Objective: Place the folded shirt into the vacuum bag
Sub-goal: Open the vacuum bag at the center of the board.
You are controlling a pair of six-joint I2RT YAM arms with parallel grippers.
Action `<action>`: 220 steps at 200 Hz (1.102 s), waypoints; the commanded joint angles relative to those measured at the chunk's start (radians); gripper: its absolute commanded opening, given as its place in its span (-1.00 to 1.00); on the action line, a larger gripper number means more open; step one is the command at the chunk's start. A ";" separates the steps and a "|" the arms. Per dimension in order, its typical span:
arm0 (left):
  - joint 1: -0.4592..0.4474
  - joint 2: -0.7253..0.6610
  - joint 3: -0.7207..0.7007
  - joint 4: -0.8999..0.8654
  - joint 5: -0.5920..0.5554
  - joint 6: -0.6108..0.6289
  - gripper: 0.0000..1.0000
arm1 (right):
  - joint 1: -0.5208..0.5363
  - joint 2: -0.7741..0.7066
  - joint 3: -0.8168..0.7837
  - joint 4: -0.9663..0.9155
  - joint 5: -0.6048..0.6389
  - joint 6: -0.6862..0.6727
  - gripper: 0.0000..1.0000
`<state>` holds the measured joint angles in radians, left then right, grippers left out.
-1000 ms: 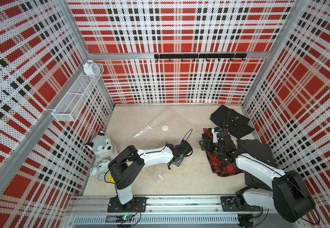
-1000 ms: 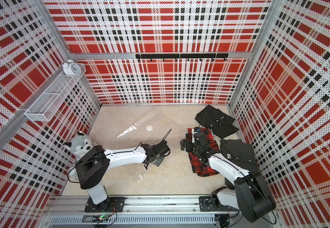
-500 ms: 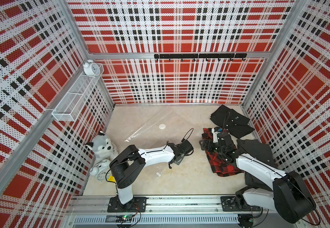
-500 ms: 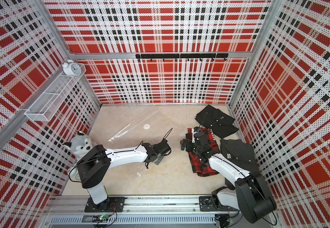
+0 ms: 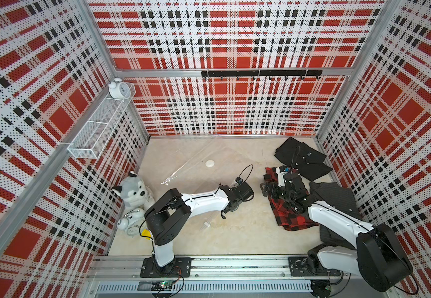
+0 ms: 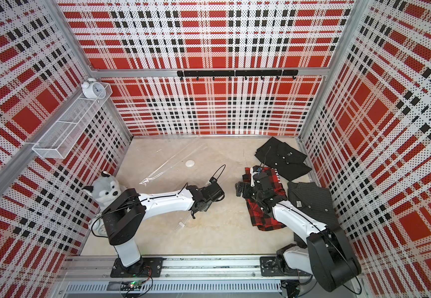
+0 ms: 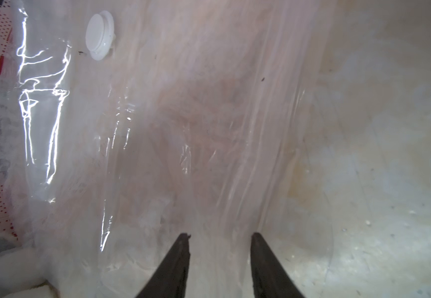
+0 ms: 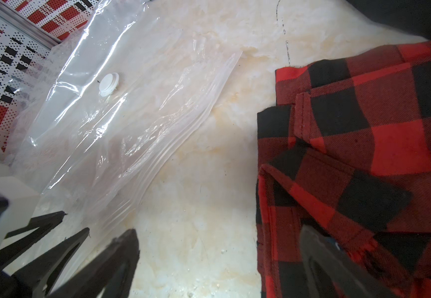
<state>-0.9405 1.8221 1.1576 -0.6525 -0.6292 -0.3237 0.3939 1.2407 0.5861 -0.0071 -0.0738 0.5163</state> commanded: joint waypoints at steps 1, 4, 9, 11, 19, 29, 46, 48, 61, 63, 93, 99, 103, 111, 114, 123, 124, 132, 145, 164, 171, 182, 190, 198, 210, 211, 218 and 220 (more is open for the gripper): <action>0.023 0.017 0.030 -0.013 -0.113 -0.041 -0.14 | -0.004 -0.003 -0.013 0.020 -0.002 -0.008 1.00; 0.025 0.017 0.032 -0.011 -0.120 -0.041 -0.14 | -0.004 -0.003 -0.014 0.021 -0.001 -0.009 1.00; 0.031 0.018 0.033 -0.007 -0.132 -0.041 -0.14 | -0.004 -0.006 -0.014 0.019 -0.003 -0.009 1.00; 0.033 0.018 0.034 -0.005 -0.136 -0.041 -0.14 | -0.003 -0.007 -0.015 0.019 -0.003 -0.010 1.00; 0.039 0.018 0.036 0.005 -0.146 -0.041 -0.14 | -0.004 -0.010 -0.015 0.019 -0.004 -0.010 1.00; 0.046 0.016 0.036 0.028 -0.145 -0.041 -0.14 | -0.003 -0.013 -0.016 0.019 -0.003 -0.010 1.00; 0.057 0.011 0.027 0.079 -0.137 -0.041 -0.14 | -0.004 -0.017 -0.018 0.020 -0.006 -0.010 1.00; 0.059 0.012 0.026 0.085 -0.131 -0.041 -0.14 | -0.004 -0.017 -0.018 0.021 -0.005 -0.010 1.00; 0.075 0.012 0.018 0.128 -0.100 -0.037 -0.15 | -0.004 -0.017 -0.018 0.021 -0.007 -0.010 1.00; 0.078 0.013 0.017 0.134 -0.095 -0.036 -0.15 | -0.003 -0.017 -0.019 0.021 -0.007 -0.010 1.00; 0.112 0.031 0.007 0.202 -0.040 -0.024 -0.22 | -0.003 -0.018 -0.018 0.022 -0.011 -0.007 1.00; 0.117 0.035 0.008 0.211 -0.037 -0.022 -0.25 | -0.004 -0.017 -0.019 0.022 -0.011 -0.007 1.00; 0.120 0.037 0.006 0.216 -0.036 -0.022 -0.27 | -0.004 -0.018 -0.018 0.021 -0.011 -0.007 1.00; 0.127 0.042 0.007 0.223 -0.036 -0.023 -0.33 | -0.003 -0.018 -0.017 0.020 -0.014 -0.007 1.00; 0.129 0.043 0.007 0.226 -0.036 -0.024 -0.37 | -0.003 -0.018 -0.017 0.019 -0.015 -0.007 1.00; 0.137 0.047 0.011 0.229 -0.039 -0.026 -0.50 | -0.004 -0.021 -0.017 0.021 -0.017 -0.007 1.00; 0.138 0.047 0.011 0.229 -0.040 -0.028 -0.52 | -0.003 -0.021 -0.018 0.021 -0.018 -0.007 1.00; 0.143 0.048 0.016 0.229 -0.044 -0.029 -0.68 | -0.004 -0.023 -0.018 0.020 -0.017 -0.006 1.00; 0.147 0.044 0.025 0.227 -0.041 -0.035 -0.93 | -0.004 -0.027 -0.020 0.021 -0.019 -0.005 1.00; 0.148 0.028 0.070 0.192 -0.025 -0.032 -1.00 | -0.003 -0.038 -0.019 0.022 -0.039 -0.006 1.00; 0.147 0.019 0.089 0.183 -0.014 -0.027 -1.00 | -0.003 -0.044 -0.023 0.027 -0.044 -0.006 1.00; 0.150 0.003 0.113 0.172 0.012 -0.021 -1.00 | -0.004 -0.050 -0.031 0.036 -0.040 -0.005 1.00; 0.150 -0.009 0.124 0.169 0.036 -0.019 -1.00 | -0.003 -0.052 -0.031 0.036 -0.040 -0.007 1.00; 0.151 -0.019 0.134 0.171 0.068 -0.018 -1.00 | -0.004 -0.050 -0.033 0.038 -0.040 -0.008 1.00; 0.152 -0.031 0.154 0.172 0.113 -0.013 -1.00 | -0.003 -0.041 -0.035 0.038 -0.040 -0.008 1.00; 0.152 -0.032 0.156 0.172 0.117 -0.012 -1.00 | -0.003 -0.041 -0.035 0.038 -0.040 -0.008 1.00; 0.152 -0.039 0.170 0.172 0.141 -0.004 -1.00 | -0.003 -0.033 -0.035 0.038 -0.040 -0.008 1.00; 0.152 -0.040 0.173 0.172 0.147 -0.003 -1.00 | -0.004 -0.031 -0.034 0.038 -0.040 -0.008 1.00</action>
<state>-0.7963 1.8385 1.2797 -0.4767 -0.5823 -0.3481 0.3939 1.2098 0.5644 0.0093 -0.1097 0.5163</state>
